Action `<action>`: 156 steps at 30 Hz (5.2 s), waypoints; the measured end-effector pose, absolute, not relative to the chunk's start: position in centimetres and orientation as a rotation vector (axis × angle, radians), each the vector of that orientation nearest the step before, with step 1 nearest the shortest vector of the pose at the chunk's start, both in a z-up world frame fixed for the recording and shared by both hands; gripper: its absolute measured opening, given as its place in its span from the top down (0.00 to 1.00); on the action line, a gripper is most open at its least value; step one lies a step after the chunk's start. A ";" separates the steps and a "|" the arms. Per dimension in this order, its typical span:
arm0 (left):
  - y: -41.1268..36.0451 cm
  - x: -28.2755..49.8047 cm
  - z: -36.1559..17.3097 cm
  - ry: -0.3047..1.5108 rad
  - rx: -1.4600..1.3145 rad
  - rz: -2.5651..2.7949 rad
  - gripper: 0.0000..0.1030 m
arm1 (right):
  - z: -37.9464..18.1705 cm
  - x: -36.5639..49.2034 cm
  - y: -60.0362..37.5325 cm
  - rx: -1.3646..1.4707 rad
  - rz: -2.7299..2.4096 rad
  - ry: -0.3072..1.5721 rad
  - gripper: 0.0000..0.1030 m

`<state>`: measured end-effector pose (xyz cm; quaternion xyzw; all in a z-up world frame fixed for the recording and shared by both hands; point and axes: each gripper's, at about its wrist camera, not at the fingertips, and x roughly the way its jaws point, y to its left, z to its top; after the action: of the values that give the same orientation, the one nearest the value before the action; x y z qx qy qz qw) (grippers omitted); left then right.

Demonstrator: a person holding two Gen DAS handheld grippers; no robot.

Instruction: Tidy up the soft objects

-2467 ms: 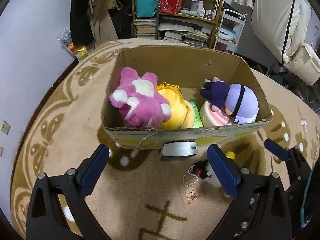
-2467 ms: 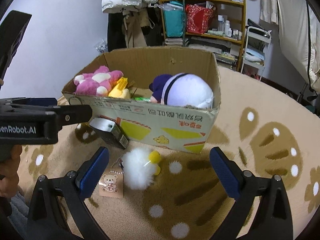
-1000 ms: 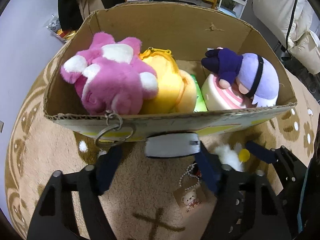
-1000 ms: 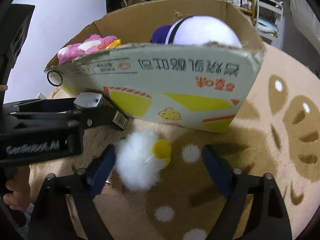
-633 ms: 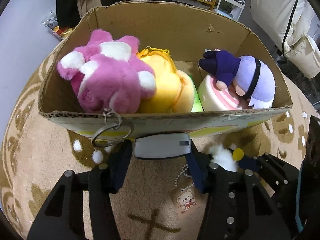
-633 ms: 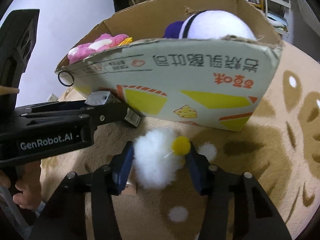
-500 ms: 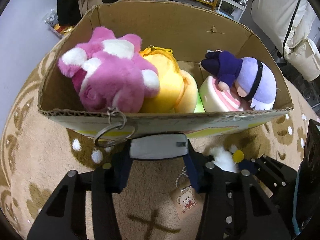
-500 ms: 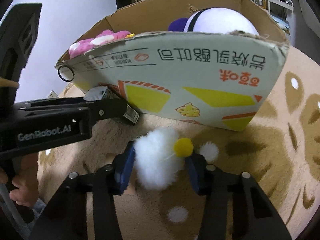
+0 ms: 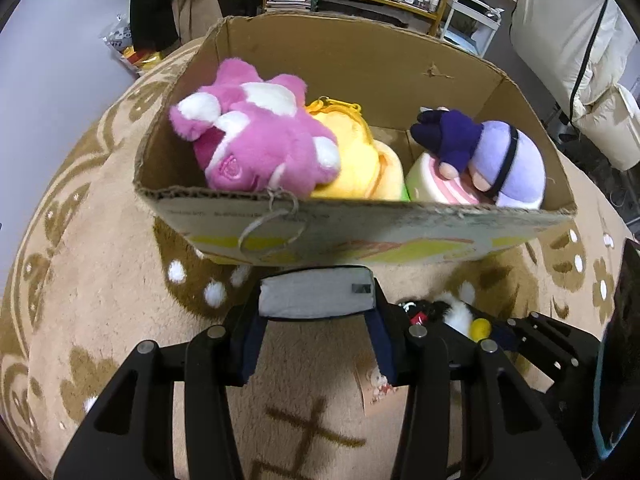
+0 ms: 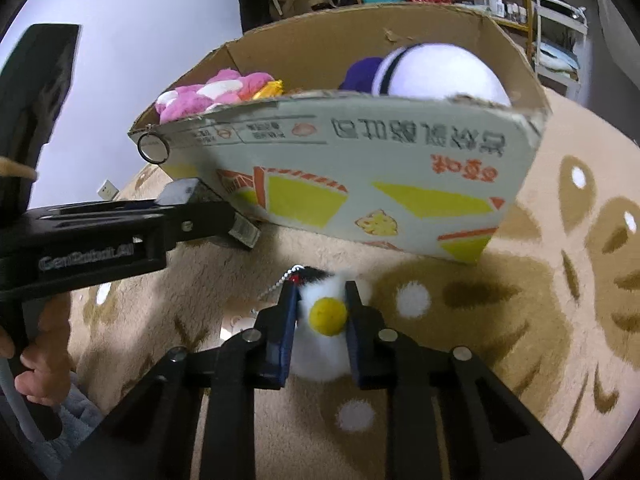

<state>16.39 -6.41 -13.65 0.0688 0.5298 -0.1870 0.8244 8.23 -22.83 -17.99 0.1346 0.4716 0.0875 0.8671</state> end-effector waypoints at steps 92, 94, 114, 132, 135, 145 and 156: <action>-8.9 18.8 -5.7 0.748 0.205 -0.344 0.53 | -6.4 11.4 -27.2 0.306 0.108 0.558 0.85; -8.8 18.8 -5.8 0.744 0.206 -0.334 0.45 | -6.5 11.4 -27.3 0.314 0.113 0.561 0.85; -5.1 15.4 -2.7 0.706 0.155 -0.262 0.10 | -4.4 8.6 -27.8 0.320 0.080 0.538 0.43; -0.3 7.7 2.9 0.581 0.149 -0.189 0.01 | 0.8 1.5 -26.5 0.266 0.028 0.450 0.00; 0.2 6.3 3.1 0.574 0.171 -0.183 0.01 | 1.2 0.2 -26.3 0.248 0.016 0.441 0.00; 1.2 2.5 3.8 0.550 0.204 -0.185 0.01 | 1.8 -2.9 -25.3 0.207 -0.010 0.432 0.00; 1.1 1.0 3.5 0.528 0.226 -0.195 0.01 | 0.8 -4.3 -24.4 0.147 -0.041 0.444 0.00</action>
<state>1.04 1.12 3.49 0.1111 0.2599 -0.0960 0.9544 -4.25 -24.36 0.78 0.0729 0.2198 -0.0201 0.9726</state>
